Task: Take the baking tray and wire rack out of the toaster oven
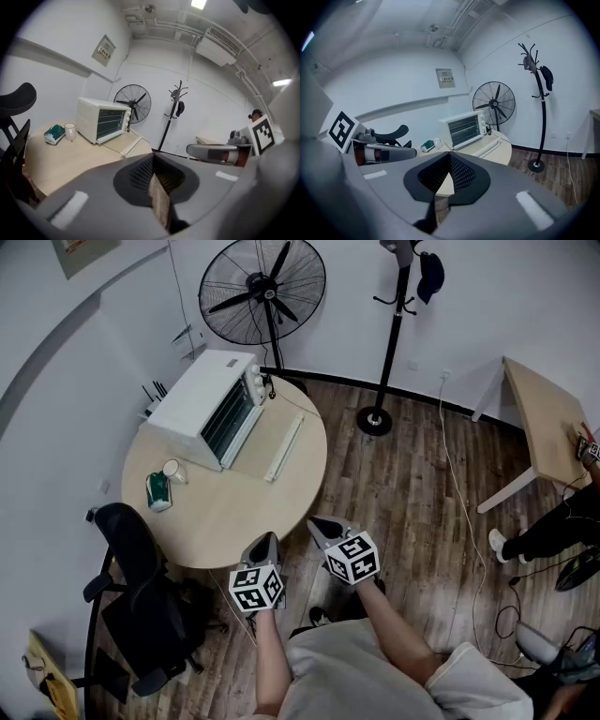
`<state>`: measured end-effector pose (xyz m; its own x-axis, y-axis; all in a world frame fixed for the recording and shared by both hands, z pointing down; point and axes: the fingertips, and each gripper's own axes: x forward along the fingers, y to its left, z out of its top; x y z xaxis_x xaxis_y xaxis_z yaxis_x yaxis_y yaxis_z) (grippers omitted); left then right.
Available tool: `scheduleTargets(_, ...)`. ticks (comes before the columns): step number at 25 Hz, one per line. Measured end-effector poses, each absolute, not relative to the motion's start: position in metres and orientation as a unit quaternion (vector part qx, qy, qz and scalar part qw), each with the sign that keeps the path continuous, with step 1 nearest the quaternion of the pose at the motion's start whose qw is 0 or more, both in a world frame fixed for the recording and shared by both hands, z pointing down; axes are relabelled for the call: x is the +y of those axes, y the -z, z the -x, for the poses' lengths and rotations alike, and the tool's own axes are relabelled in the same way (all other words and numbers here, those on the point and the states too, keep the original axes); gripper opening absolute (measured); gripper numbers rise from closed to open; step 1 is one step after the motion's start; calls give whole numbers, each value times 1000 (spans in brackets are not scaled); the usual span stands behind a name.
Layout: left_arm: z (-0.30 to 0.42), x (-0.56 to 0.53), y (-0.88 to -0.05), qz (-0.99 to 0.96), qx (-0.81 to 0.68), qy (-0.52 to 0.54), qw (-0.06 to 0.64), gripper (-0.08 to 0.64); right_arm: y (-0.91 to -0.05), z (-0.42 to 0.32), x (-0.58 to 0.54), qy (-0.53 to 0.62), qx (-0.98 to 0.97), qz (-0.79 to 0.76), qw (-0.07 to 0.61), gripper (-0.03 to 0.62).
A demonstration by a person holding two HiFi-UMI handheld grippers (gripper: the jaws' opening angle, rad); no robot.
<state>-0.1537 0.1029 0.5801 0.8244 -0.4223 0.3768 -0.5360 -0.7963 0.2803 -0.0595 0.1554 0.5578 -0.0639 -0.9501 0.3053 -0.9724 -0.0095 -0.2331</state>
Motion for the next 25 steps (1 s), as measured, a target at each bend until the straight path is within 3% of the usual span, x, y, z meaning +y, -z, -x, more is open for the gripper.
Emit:
scheduleTargets(13,162,111,-581,-938,-238,-139,209,55,-553,52,166,-202,-691,-693,-42,0)
scheduleTargets(17,172,114,-583,-938,-244,-176,171,55,-554,60,166,-210,-697,-683,-64,0)
scheduleTargets(25,196,90,-583,-931,-275,-178,162,56,-546,69,147,-183,-713,-676,-38,0)
